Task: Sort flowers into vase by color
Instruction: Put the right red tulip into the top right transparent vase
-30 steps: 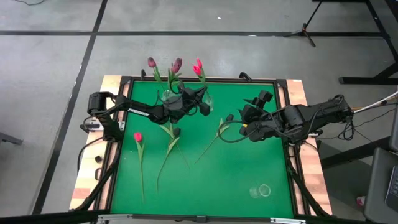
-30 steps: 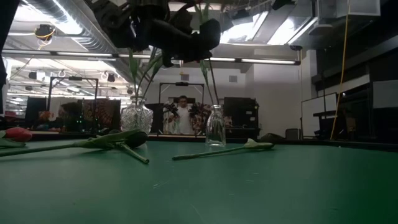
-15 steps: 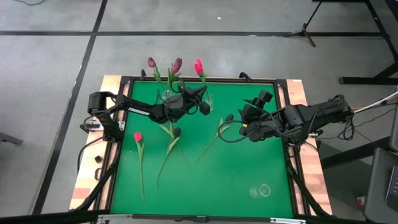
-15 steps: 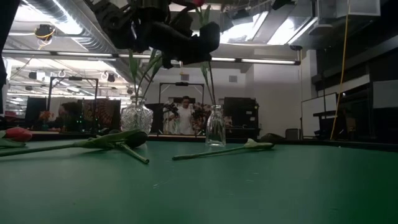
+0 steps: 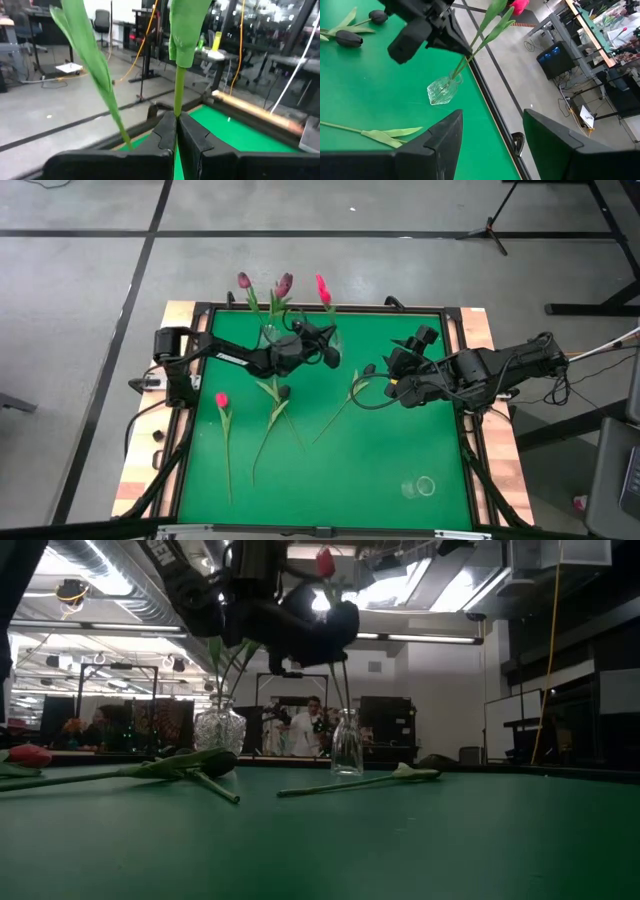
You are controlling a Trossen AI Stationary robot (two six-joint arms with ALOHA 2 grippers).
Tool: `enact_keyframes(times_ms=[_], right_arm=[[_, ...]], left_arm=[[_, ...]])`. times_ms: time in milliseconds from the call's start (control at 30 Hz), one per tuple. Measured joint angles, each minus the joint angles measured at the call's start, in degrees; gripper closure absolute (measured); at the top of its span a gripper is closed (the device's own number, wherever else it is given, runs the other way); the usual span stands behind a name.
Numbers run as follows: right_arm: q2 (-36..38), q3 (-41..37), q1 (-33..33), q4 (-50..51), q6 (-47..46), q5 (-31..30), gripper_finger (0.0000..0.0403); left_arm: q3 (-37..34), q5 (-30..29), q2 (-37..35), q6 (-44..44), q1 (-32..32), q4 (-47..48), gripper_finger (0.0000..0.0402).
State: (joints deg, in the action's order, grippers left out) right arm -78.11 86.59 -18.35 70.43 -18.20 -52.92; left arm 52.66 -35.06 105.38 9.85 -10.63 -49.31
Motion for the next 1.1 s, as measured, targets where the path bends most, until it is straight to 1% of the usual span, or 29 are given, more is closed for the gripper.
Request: enact_keyframes(times_ms=[200, 400, 567, 767, 933, 1100], right_arm=[[0.00, 0.00, 0.00, 0.00, 0.00, 0.04, 0.0194], [0.00, 0.00, 0.00, -0.02, -0.22, 0.04, 0.0194], [0.00, 0.00, 0.00, -0.01, -0.22, 0.38, 0.0194], [0.00, 0.00, 0.00, 0.00, -0.24, 3.46, 0.0194], [0.00, 0.00, 0.00, 0.02, -0.22, 4.08, 0.0194], [0.00, 0.00, 0.00, 0.12, -0.17, 4.10, 0.0194]], left_arm=[[-0.02, -0.09, 0.38, -1.27, 0.22, 0.22, 0.0396], [-0.02, 0.19, 0.39, -1.40, -0.97, 4.81, 0.0376], [-0.02, 0.60, -0.32, -1.38, -1.10, 5.39, 0.0362], [-0.02, 7.10, -1.07, 0.21, -1.10, 7.91, 0.0342], [-0.02, 9.16, -1.10, 0.55, -0.84, 10.72, 0.0326], [-0.02, 10.68, -2.57, 0.72, -0.88, 16.04, 0.0311]])
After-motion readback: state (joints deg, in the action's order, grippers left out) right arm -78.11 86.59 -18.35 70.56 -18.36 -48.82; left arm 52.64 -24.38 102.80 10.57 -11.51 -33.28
